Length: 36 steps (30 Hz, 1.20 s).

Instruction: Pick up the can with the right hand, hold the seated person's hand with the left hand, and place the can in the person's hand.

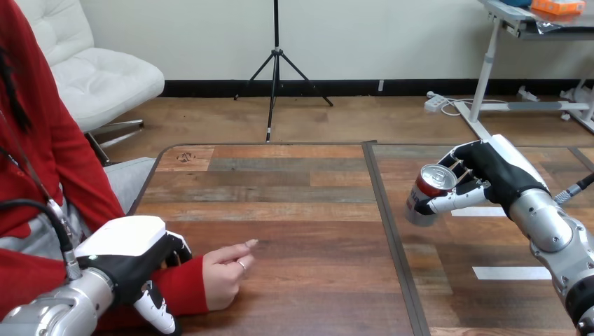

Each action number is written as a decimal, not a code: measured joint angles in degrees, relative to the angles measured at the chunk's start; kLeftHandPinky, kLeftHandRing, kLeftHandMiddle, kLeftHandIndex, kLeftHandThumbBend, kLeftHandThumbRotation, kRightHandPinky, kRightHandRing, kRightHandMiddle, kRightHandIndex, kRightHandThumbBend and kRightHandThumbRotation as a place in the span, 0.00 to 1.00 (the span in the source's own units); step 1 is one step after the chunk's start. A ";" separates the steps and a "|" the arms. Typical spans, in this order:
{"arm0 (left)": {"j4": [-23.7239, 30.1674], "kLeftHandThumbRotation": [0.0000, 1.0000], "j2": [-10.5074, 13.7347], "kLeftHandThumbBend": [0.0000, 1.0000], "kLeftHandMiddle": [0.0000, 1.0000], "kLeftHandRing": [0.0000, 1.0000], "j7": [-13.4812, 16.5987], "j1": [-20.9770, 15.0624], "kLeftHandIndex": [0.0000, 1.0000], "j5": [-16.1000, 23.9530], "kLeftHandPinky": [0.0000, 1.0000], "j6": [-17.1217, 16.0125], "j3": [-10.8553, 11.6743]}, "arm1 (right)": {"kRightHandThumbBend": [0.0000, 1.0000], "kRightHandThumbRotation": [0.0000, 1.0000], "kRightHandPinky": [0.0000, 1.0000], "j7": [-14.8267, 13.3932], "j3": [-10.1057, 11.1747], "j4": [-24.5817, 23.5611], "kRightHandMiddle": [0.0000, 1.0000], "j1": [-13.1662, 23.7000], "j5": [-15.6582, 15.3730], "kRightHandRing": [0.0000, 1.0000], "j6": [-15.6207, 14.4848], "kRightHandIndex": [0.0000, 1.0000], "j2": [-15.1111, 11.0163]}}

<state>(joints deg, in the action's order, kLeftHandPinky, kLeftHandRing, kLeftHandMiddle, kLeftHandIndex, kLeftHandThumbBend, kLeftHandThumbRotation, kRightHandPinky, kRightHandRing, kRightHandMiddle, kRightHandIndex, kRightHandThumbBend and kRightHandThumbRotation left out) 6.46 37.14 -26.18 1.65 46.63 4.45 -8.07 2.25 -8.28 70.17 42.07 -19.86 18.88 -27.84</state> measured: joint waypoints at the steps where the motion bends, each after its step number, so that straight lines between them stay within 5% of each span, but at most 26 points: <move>1: 0.00 0.00 0.02 0.95 0.80 0.78 -0.10 -0.05 0.76 0.01 0.75 0.01 -0.05 | 0.79 0.00 0.39 0.00 0.00 0.00 0.47 0.00 0.00 0.43 0.00 0.47 0.00; 18: -0.03 0.04 0.15 0.98 0.87 0.86 -1.91 -1.20 0.83 0.66 0.82 1.18 -0.70 | 0.80 0.00 0.38 0.00 0.02 0.00 0.46 0.00 0.00 0.42 0.00 0.47 0.00; 36: -0.03 0.01 0.20 0.95 0.78 0.77 -2.11 -1.83 0.76 1.29 0.73 1.91 -1.55 | 0.80 0.00 0.38 0.00 0.06 0.00 0.46 0.00 0.00 0.42 -0.01 0.47 0.00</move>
<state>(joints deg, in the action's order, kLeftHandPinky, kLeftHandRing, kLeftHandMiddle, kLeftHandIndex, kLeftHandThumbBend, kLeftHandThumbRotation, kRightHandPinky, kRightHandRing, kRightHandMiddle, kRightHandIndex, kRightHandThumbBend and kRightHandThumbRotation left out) 6.43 37.33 -28.29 -0.18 47.92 6.36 -9.62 2.25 -8.22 70.17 42.08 -19.86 18.87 -27.84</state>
